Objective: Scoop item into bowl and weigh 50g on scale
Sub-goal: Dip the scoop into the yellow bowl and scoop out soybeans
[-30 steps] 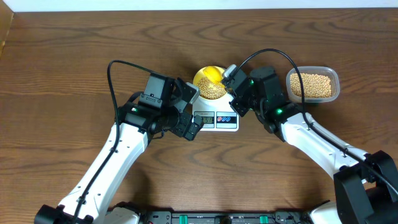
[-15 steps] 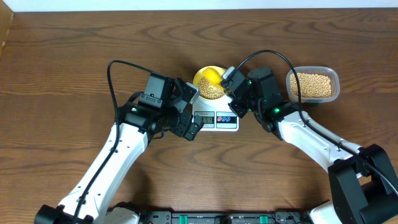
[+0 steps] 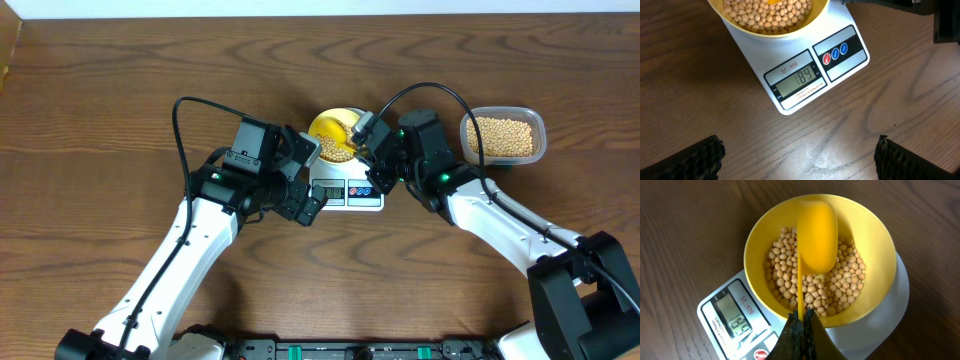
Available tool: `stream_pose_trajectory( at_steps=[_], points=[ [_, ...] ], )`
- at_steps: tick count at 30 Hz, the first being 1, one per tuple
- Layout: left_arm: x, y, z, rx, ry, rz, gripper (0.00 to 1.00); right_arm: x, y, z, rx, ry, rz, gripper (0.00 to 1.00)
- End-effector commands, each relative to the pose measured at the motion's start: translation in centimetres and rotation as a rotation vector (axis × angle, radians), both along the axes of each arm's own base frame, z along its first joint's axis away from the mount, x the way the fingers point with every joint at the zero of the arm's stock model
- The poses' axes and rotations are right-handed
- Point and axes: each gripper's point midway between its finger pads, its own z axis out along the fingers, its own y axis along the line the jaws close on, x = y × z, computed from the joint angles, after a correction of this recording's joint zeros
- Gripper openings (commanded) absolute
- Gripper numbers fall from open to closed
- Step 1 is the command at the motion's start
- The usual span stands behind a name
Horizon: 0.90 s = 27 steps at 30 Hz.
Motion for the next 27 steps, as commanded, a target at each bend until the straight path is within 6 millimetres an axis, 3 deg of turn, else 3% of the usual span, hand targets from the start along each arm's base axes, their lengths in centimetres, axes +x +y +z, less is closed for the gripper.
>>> stream_pose_trajectory(
  at_steps=[1,8,15,21,27],
  points=[
    [-0.1,0.1,-0.4,0.013,0.002,-0.010,0.98,-0.3,0.6,-0.1,0.027,0.038,-0.005,0.01],
    [-0.1,0.1,-0.4,0.013,0.001,-0.010,0.98,0.8,-0.2,0.4,0.107,0.100,-0.119,0.01],
    [-0.1,0.1,-0.4,0.013,0.001,-0.010,0.98,2.4,-2.3,0.8,0.227,0.211,-0.301,0.01],
    [-0.1,0.1,-0.4,0.013,0.001,-0.010,0.98,2.0,-2.4,1.7,0.337,0.301,-0.252,0.01],
    [-0.1,0.1,-0.4,0.013,0.001,-0.010,0.98,2.8,-4.0,1.8,0.389,0.355,-0.339,0.01]
  ],
)
